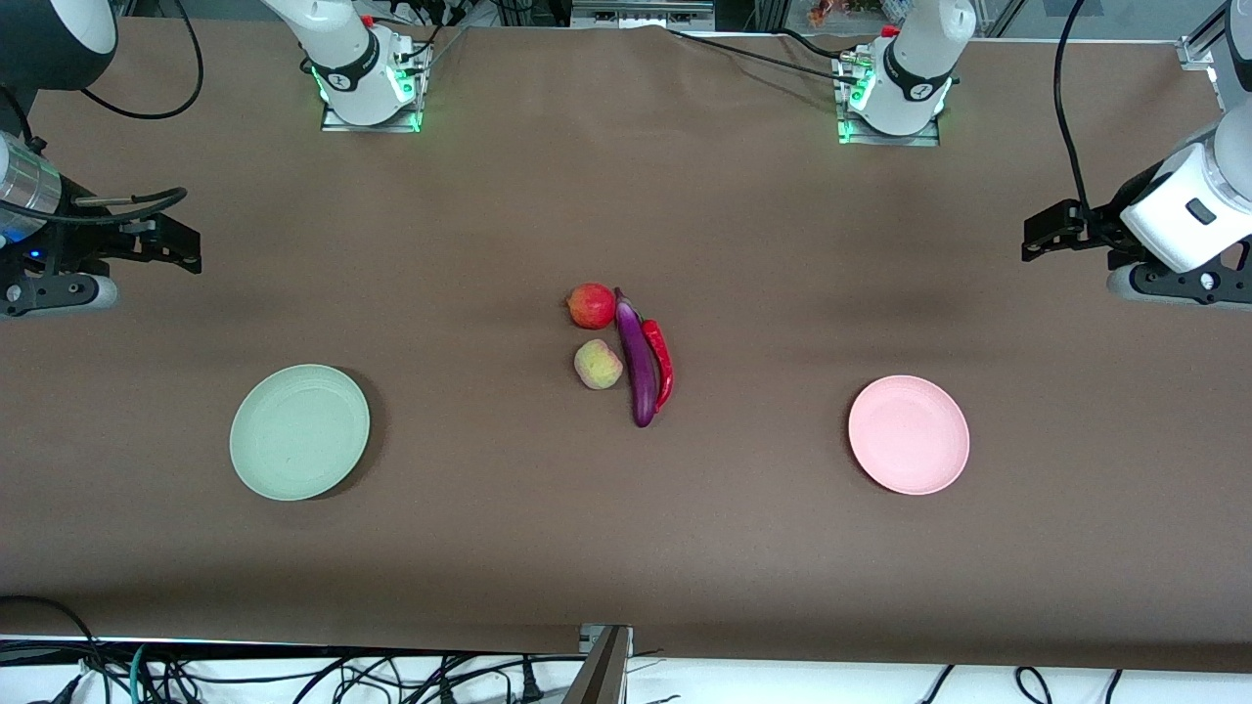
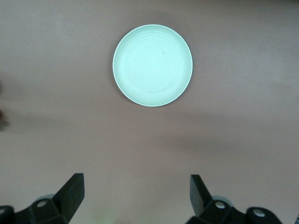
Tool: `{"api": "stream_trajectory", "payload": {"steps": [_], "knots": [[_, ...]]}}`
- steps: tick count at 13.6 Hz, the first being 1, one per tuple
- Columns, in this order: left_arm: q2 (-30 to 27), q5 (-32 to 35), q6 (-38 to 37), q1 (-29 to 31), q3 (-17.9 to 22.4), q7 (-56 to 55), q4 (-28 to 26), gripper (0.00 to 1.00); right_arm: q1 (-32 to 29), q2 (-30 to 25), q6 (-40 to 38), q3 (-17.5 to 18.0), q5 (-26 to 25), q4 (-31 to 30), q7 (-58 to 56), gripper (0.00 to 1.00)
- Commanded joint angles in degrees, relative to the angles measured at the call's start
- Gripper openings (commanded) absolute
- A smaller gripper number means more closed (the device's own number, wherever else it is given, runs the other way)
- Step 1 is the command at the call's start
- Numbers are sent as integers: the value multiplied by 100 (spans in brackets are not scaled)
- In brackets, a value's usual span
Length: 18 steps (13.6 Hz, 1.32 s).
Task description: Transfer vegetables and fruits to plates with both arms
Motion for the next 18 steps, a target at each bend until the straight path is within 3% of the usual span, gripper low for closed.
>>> {"api": "stream_trajectory", "payload": {"steps": [1,3,5,6,18], "knots": [[29,124,-62,-6,-75,-22,117,100,-44,-34,32,2,132,-23,-79,100],[-154,133,164,-15,-58,-13,-127,100,-44,-26,32,2,133,-23,-79,100],[-821,124,1050,-76,-67,30,-1144,100,-44,-26,32,2,133,-23,-79,100],[-876,124,1080,-85,-67,22,-1219,100,-44,-26,32,2,133,-23,-79,100],[-797,133,1036,-15,-269,-13,-1052,100,-44,-17,40,2,133,-23,-79,100]]}}
